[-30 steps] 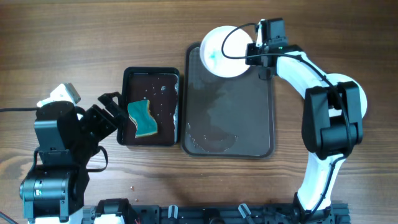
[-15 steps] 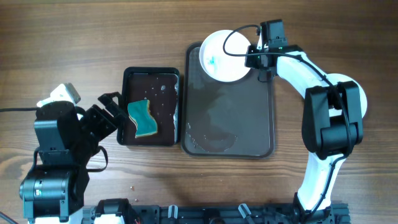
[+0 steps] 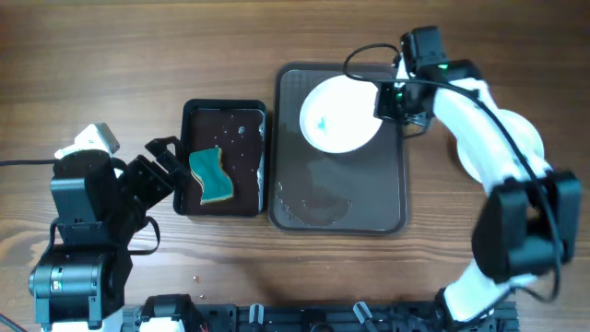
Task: Clean dirty plates on tray and stack at the side
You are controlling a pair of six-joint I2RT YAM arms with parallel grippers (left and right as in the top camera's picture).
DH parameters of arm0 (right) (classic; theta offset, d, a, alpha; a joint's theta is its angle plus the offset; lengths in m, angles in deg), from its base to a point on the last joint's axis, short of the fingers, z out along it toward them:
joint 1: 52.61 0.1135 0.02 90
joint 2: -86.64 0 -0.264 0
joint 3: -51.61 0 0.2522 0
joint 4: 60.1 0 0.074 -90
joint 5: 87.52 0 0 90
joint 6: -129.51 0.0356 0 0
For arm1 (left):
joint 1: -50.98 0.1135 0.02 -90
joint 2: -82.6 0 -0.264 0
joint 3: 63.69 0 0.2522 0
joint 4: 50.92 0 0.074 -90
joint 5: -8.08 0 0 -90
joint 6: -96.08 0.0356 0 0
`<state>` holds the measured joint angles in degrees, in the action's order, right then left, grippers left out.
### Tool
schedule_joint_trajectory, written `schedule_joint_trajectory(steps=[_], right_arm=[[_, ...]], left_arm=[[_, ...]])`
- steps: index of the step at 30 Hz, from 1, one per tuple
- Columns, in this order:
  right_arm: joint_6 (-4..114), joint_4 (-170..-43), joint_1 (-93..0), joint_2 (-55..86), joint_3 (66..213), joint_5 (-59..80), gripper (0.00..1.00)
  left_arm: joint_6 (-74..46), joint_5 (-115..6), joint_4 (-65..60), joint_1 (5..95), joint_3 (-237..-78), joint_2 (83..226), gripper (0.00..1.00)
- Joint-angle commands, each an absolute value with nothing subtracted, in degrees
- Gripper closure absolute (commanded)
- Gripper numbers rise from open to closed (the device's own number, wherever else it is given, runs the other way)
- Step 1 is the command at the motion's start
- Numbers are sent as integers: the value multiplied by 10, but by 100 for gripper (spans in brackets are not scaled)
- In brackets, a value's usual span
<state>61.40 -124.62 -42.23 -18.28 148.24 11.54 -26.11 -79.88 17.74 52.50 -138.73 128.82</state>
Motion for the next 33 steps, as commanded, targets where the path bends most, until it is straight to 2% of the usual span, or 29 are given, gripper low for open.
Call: schedule_joint_trajectory(steps=[1, 3, 6, 12, 16, 18, 19, 22, 24, 30, 33], right_arm=[[624, -1325, -399, -151, 1479, 128, 96], [638, -1326, -383, -151, 1448, 123, 96], [641, -1242, -384, -151, 1396, 103, 96], [640, -1212, -381, -151, 1329, 162, 96], [714, -1182, -370, -151, 1256, 164, 96], [702, -1139, -376, -151, 1221, 146, 96], [676, -1135, -381, -151, 1219, 131, 93], [587, -1147, -400, -147, 1239, 134, 78], [558, -1166, -405, -132, 1257, 144, 73], [546, -1197, -405, -51, 1280, 154, 70], [546, -1206, -405, -13, 1280, 155, 69]], left_arm=[[-260, -794, 176, 528, -1395, 1287, 0], [-260, -794, 176, 528, -1395, 1287, 0], [-260, -794, 176, 528, -1395, 1287, 0], [-260, -794, 176, 528, -1395, 1287, 0], [-260, -794, 176, 528, -1395, 1287, 0], [-260, -794, 176, 528, -1395, 1287, 0], [-260, -794, 176, 528, -1395, 1287, 0], [-261, -793, 173, 528, -1395, 1287, 0], [-261, -794, 162, 528, -1395, 1287, 0], [-260, -763, 158, 525, -1393, 1298, 0], [-261, -773, 198, 511, -1385, 1341, 0]])
